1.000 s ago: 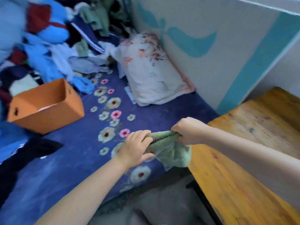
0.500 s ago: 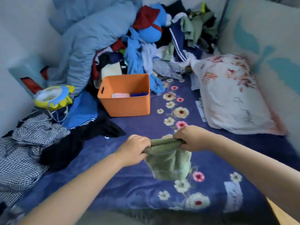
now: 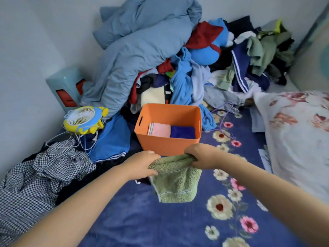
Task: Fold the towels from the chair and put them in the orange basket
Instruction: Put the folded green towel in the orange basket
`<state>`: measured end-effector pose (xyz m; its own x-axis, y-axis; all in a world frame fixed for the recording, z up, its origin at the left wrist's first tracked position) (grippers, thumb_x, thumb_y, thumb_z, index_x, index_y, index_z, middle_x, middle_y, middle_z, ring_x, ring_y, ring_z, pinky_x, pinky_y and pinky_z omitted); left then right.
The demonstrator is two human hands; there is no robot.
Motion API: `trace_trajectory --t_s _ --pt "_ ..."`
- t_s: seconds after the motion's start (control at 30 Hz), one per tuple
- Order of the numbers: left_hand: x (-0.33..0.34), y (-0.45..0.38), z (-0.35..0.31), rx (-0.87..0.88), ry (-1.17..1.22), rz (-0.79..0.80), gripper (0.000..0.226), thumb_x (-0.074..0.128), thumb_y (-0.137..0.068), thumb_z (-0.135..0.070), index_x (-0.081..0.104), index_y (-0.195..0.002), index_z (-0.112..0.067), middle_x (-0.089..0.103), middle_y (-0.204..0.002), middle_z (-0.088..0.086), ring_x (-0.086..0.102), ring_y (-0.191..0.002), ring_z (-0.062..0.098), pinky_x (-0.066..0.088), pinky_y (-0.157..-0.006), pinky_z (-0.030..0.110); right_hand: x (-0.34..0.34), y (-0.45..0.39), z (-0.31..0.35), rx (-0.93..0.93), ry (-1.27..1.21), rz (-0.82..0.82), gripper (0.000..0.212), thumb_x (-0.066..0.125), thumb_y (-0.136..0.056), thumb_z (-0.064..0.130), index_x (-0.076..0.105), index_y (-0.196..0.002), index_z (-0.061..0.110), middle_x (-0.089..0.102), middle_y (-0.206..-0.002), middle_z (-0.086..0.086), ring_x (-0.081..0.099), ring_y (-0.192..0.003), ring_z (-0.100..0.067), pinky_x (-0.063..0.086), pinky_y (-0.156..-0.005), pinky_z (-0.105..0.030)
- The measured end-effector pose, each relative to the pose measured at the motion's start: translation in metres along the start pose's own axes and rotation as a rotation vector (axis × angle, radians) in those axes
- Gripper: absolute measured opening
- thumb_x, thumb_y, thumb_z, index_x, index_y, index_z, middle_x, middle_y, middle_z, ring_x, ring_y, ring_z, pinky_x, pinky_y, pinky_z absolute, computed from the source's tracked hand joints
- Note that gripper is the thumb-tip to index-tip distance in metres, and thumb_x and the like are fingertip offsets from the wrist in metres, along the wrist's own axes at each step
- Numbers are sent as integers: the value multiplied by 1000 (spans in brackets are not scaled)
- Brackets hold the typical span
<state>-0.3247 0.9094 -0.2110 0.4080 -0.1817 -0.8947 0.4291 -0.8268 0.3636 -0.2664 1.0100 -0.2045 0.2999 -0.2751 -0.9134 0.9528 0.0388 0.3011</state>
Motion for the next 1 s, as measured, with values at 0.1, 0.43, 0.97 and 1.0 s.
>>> trace_trajectory --t_s 0.1,0.43,0.97,1.0 --pt "-28 -36 17 12 -23 10 48 62 -87 -25 48 -131 -11 51 -121 4 48 -115 20 36 -88 24 -22 -39 -20 -3 -50 -17 13 54 -83 8 46 -74 13 42 -77 1 41 -80 -18 33 -69 -29" --pt "-122 -172 66 46 -35 -6 47 62 -87 -26 47 -129 -10 49 -120 6 47 -109 21 38 -88 28 -114 -142 -103 110 -108 -146 14 55 -84 6 44 -76 10 35 -66 9 40 -76 -18 24 -55 -27" --pt "1 -391 113 314 -409 116 31 49 -86 -1 48 -116 -5 48 -122 12 42 -118 27 40 -88 40 29 -285 -249 276 214 150 47 86 -34 20 66 -76 11 63 -82 -6 63 -70 -22 44 -40 -25" --pt "39 -395 111 354 -446 191 33 49 -86 1 46 -119 -4 47 -123 13 41 -120 29 39 -90 41 59 -290 -255 316 219 195 52 89 -14 23 67 -61 12 64 -66 -4 62 -55 -18 39 -32 -19"
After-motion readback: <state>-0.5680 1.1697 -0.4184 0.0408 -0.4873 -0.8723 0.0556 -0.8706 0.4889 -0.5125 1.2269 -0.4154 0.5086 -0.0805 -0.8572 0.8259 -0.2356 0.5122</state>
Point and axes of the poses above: each hand's wrist, its own y-axis away from the middle knuckle, its own x-axis out of the palm, z = x × y, the point moved 10 cm from there along -y, towards the middle knuckle
